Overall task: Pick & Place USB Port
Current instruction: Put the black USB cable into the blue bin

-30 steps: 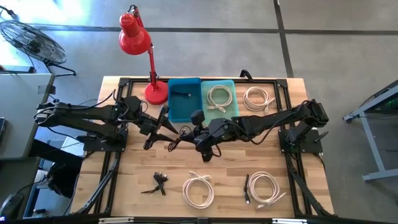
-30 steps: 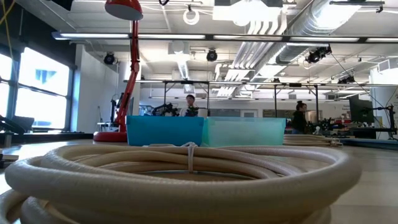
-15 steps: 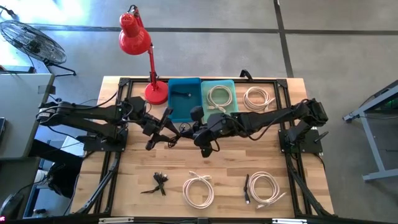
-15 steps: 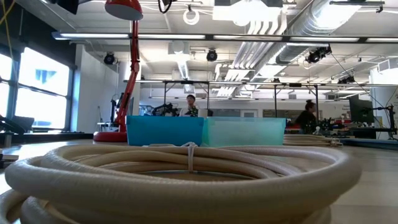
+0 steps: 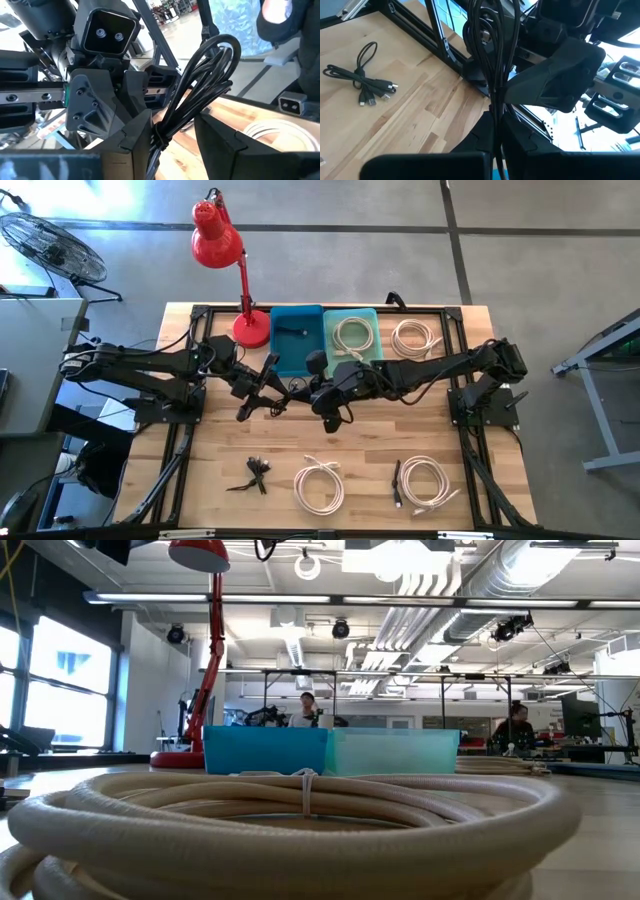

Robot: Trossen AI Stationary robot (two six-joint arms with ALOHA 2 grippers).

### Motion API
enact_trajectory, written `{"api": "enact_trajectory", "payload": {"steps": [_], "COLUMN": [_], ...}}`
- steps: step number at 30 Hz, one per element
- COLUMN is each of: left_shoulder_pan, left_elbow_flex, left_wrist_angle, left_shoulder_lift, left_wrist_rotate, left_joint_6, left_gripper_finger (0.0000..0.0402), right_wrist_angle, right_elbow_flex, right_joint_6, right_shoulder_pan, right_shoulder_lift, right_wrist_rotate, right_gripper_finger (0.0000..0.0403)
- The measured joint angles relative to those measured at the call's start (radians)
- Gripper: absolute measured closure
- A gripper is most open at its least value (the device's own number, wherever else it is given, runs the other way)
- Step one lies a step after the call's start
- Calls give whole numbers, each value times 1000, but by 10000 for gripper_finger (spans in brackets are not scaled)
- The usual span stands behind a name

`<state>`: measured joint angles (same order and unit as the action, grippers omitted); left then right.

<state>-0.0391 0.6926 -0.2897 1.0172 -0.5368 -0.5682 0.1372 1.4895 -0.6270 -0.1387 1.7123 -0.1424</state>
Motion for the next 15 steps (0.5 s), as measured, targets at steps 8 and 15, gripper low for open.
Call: {"api": "enact_trajectory", "payload": {"steps": [8,15], "left_shoulder_pan": [0,1], "left_elbow_flex": [0,0], "left_wrist_angle": [-9,-7], "left_shoulder_lift": [0,-1], "left_wrist_rotate": [15,52], "left_joint_6": [-55,-90], "left_gripper_finger": [330,378], "right_wrist_angle": [0,7], "right_elbow_flex": [0,0], "right_joint_6": [3,18], "right_shoulder_pan": [2,3], "right_shoulder_lift": [0,0], "right_wrist_rotate": [3,0], "right_gripper_finger": [393,388]}}
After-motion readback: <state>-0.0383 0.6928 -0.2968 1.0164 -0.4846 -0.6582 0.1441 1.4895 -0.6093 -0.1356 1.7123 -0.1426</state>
